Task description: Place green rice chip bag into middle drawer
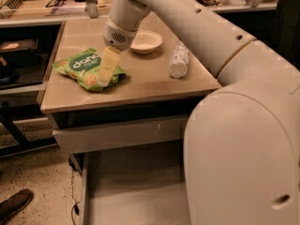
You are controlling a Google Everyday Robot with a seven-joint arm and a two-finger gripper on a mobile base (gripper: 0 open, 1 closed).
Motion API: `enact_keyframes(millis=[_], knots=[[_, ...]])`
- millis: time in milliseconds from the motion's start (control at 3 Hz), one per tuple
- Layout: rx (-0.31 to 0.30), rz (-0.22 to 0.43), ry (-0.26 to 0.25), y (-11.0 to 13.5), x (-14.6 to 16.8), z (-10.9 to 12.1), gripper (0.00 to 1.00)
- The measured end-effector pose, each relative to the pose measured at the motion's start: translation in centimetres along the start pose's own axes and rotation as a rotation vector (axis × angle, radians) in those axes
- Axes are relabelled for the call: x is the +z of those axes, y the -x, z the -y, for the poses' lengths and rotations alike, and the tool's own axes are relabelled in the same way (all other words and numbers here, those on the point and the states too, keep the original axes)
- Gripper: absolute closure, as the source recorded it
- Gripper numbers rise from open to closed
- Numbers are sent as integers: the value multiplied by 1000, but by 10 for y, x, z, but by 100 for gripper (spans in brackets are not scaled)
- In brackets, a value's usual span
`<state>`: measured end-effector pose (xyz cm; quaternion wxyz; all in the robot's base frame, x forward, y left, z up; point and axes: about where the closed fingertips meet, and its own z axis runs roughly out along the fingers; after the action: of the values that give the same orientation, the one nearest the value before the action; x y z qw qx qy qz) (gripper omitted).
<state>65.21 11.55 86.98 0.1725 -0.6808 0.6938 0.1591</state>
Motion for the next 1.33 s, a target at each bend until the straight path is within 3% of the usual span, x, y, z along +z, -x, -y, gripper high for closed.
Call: enact_keyframes(millis=[667, 1000, 1333], knots=[[69, -28, 10, -9, 21, 52, 0], [78, -14, -32, -7, 10, 60, 0], [88, -8, 2, -3, 25, 27, 0]])
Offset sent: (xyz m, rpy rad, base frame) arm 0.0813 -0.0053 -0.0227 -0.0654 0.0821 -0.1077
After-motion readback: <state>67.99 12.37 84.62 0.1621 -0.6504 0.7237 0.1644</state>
